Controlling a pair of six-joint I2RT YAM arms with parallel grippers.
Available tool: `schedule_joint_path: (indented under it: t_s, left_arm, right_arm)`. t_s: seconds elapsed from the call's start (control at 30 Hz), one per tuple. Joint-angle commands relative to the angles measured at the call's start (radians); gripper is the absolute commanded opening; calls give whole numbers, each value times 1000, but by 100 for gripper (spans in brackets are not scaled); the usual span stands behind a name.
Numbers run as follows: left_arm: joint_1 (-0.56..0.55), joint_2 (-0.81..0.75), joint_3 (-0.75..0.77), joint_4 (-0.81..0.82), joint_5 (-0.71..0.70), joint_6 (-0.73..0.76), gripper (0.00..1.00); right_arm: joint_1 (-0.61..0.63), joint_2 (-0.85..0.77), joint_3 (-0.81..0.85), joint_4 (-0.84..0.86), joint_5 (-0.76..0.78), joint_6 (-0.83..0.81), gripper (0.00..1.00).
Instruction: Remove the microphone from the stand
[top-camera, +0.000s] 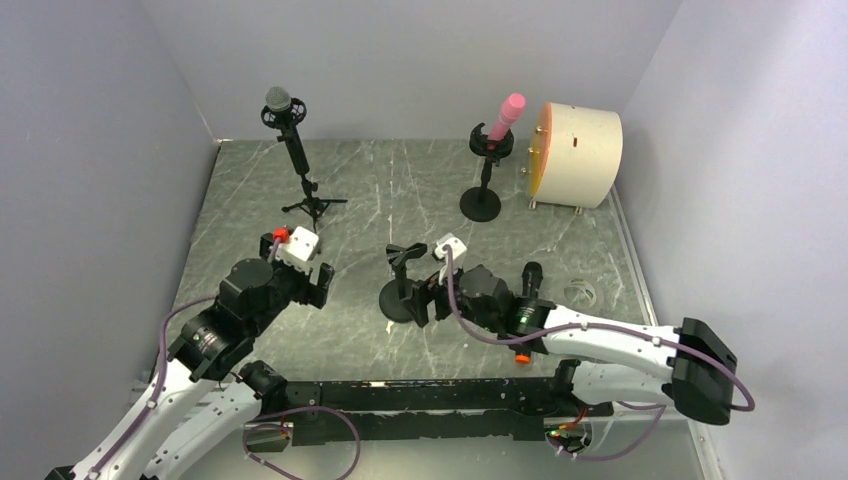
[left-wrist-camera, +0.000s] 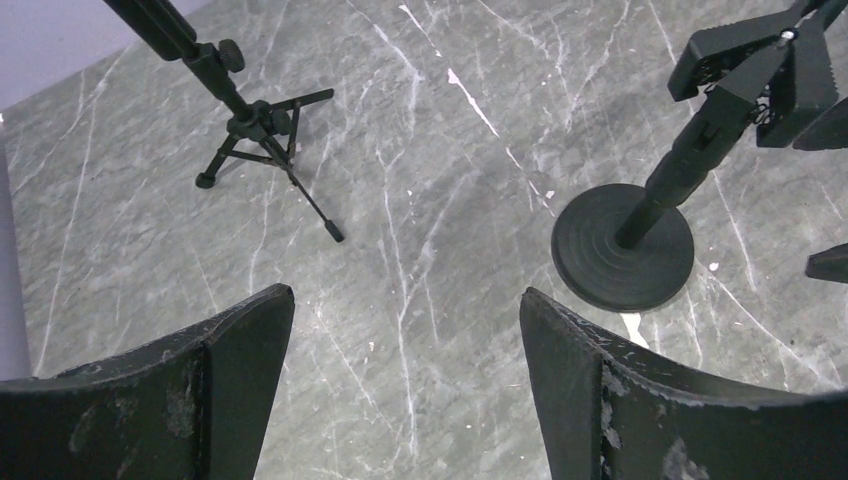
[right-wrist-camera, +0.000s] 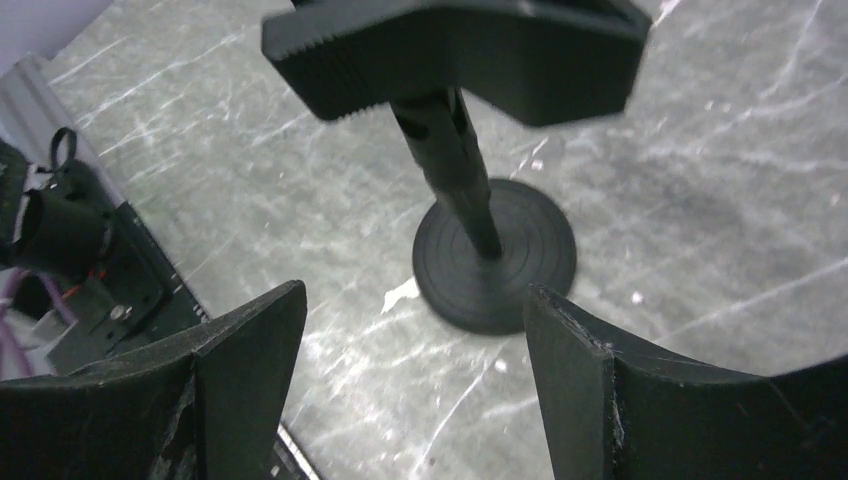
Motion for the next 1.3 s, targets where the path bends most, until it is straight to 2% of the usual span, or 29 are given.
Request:
schedule_joint_path:
  t_s: [0.0,0.17,0.4,0.7,0.8,1.07,1.27]
  left_arm:
    - [0,-12,2,23,-49,-28,88]
    - [0,-12,3,18,-58,-33,88]
    - [1,-3,5,15,-57,-30,88]
    - [1,1,5,15,-54,-29,88]
    - [2,5,7,11,-59,-31,87]
    - [1,5,8,6,-68,-33,87]
    - [1,4,9,4,-74,-33,87]
  right_arm:
    - [41,79,16,266,151,-153,83]
    - [50,152,6,431,207,-227,81]
    - [50,248,58,471,207,-234,66]
    - [48,311,94,514,225,-286,30]
    - [48,339,121,517,257,-311,11]
    - [7,425,186,620,330,-408,10]
    - [-115,506,280,638,236,-353,10]
